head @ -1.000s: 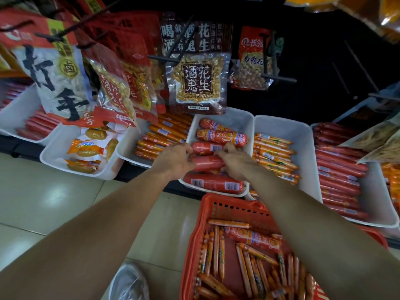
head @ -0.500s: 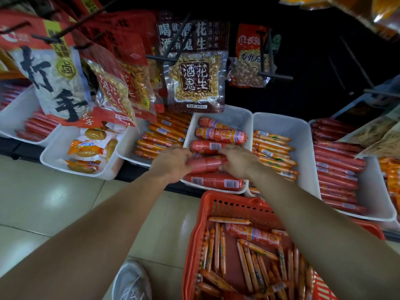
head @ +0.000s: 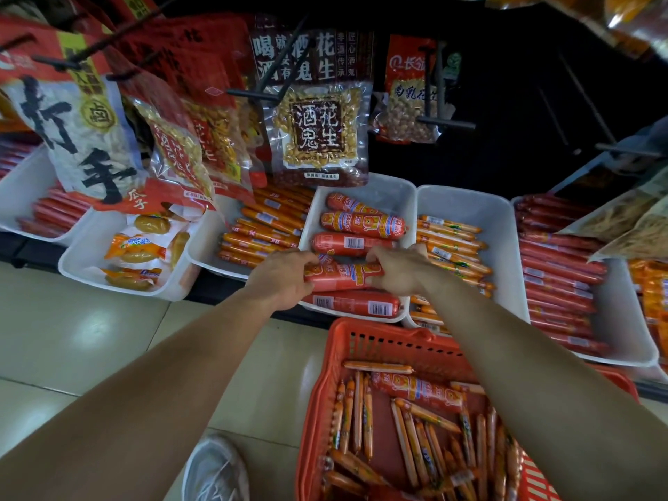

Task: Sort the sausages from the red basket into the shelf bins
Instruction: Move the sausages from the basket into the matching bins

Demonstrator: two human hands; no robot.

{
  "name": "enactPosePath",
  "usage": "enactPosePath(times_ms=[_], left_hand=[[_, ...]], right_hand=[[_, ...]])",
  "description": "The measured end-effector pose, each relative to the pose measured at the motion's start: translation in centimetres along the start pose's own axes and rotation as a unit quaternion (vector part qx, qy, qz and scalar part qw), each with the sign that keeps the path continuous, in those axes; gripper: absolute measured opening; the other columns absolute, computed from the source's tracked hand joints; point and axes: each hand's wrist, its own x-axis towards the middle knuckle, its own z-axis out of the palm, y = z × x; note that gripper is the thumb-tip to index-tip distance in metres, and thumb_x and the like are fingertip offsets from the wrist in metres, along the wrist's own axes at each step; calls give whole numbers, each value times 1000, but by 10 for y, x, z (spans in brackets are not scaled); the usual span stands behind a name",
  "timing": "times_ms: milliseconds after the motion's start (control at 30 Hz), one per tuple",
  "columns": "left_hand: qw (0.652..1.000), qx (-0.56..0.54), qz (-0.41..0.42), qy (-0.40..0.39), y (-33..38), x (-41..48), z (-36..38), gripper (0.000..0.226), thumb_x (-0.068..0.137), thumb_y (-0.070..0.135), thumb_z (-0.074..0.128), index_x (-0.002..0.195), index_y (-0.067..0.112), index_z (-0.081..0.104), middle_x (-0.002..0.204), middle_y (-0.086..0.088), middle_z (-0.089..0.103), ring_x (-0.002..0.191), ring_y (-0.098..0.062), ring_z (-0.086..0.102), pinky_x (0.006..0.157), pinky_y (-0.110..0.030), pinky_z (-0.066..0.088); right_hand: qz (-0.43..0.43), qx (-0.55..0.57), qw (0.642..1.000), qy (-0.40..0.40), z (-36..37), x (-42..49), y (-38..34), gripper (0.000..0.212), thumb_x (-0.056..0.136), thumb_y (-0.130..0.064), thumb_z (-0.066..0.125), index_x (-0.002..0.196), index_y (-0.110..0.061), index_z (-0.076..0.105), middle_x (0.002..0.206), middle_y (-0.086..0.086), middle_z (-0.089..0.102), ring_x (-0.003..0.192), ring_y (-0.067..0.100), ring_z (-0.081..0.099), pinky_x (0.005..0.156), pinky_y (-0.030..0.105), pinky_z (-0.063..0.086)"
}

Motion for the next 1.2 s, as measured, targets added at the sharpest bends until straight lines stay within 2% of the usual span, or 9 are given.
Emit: enactPosePath(times_ms=[133,267,367,467,667,867,1033,1100,1200], left_hand=[[1000,-9,-9,1,3,1,2,51,92,39,66,139,28,50,133,-2,59,121,-21,54,99,-45,51],[998,-45,-2,46,5,1,0,45,93,33,66,135,25,53,131,-1,61,118,-21,57,97,-42,51],[991,-84,-19,98,5,1,-5,53,93,30,65,143,22,48,137,-3,58,122,-24,57,99,-41,50],[987,-119,-37,106,6,2,-8,57,93,32,65,145,21,46,140,-3,57,124,-23,57,102,-42,48],[980,-147,-51,123,3,5,-11,51,91,31,66,139,20,53,135,-2,61,121,-22,58,100,-45,50],[980,-147,-64,116,3,6,-4,54,93,31,65,143,19,49,141,-3,56,127,-23,54,104,-45,48],[985,-131,-59,93,4,4,-4,56,94,32,63,145,19,46,143,-3,54,129,-21,52,105,-41,47],[986,-130,-62,86,6,2,-7,56,94,32,63,145,20,46,144,-3,54,129,-21,52,105,-42,47],[985,-136,-63,85,10,-3,-11,55,94,33,63,145,20,47,144,-2,54,130,-21,52,106,-43,46]], right_hand=[[-34,8,999,5,2,-5,5,59,91,-54,58,145,-34,41,138,2,39,134,23,31,114,45,19],[-36,9,995,88,4,-15,8,58,93,-50,58,143,-23,42,141,5,47,127,27,47,108,43,38],[32,47,984,172,-2,-15,21,55,94,-47,58,140,-22,45,137,9,54,125,32,50,105,46,40],[89,36,973,209,-13,-5,27,58,95,-47,56,145,-23,42,138,11,52,129,37,46,107,50,36],[77,-14,976,205,-18,37,3,58,94,-48,56,146,-29,38,141,12,40,133,37,36,110,54,29],[75,-40,979,183,-8,48,11,63,97,-49,51,152,-37,22,146,11,36,137,36,33,112,55,28],[81,2,987,137,-15,42,4,75,91,-51,56,153,-37,16,146,13,34,136,37,31,112,57,26],[76,23,982,170,-11,29,1,76,89,-43,59,152,-28,19,145,12,34,136,36,30,111,56,27],[61,20,965,256,0,1,-1,66,88,-33,57,148,-21,30,142,10,38,131,35,35,108,53,32]])
